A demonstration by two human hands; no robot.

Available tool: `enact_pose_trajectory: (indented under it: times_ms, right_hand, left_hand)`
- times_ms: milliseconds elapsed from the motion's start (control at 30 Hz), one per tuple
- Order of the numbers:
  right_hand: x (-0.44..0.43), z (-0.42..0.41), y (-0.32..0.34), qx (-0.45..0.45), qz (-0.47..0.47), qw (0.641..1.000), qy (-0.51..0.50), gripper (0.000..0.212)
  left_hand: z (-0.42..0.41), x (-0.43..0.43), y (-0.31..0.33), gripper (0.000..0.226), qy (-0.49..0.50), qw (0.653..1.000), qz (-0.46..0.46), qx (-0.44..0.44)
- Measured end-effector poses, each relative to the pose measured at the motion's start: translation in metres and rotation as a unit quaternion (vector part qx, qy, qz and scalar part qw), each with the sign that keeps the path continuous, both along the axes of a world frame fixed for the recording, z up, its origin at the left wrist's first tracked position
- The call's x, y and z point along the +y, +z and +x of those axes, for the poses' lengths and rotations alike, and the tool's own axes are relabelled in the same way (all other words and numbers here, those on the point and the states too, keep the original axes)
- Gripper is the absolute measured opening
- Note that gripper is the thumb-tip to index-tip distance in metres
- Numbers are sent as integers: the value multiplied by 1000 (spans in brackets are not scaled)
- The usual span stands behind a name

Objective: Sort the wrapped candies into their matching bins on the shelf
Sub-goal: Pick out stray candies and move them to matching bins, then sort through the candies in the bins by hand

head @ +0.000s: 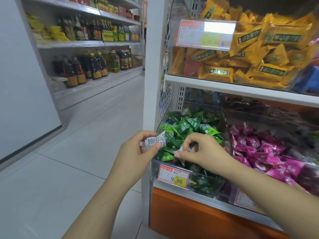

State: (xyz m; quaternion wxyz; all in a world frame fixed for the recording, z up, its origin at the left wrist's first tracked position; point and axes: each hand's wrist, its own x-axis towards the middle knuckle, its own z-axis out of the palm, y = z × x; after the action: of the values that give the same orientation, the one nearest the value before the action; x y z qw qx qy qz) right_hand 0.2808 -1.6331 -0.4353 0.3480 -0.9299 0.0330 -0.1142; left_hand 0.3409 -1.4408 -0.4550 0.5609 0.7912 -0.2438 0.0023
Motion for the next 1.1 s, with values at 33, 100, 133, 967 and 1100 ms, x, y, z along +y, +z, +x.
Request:
enact_pose_trajectory:
  times_ms: [33,100,133,967,1100]
  right_hand:
    - [-1,-5,1,-12,31,999,-7,32]
    - [-5,-14,8,-27,79,996,-9,37]
    - [-7,-18,11,-30,84,996,-6,37]
    - [-189,-173,21,-227,-41,910,-345,17]
    - [-234,-194,10,-149,-173,864,-449,27]
  left_hand:
    - [-1,-2,-1,17,-3,1000,6,-3]
    - [-2,-7,-2,16,-12,1000,14,-6]
    - [-4,-11,-1,17,-19,1000,14,-6]
    - [-96,-219,5,34,-236,958,87,-137]
    - [-97,-227,-2,32,-232,949,119,-174]
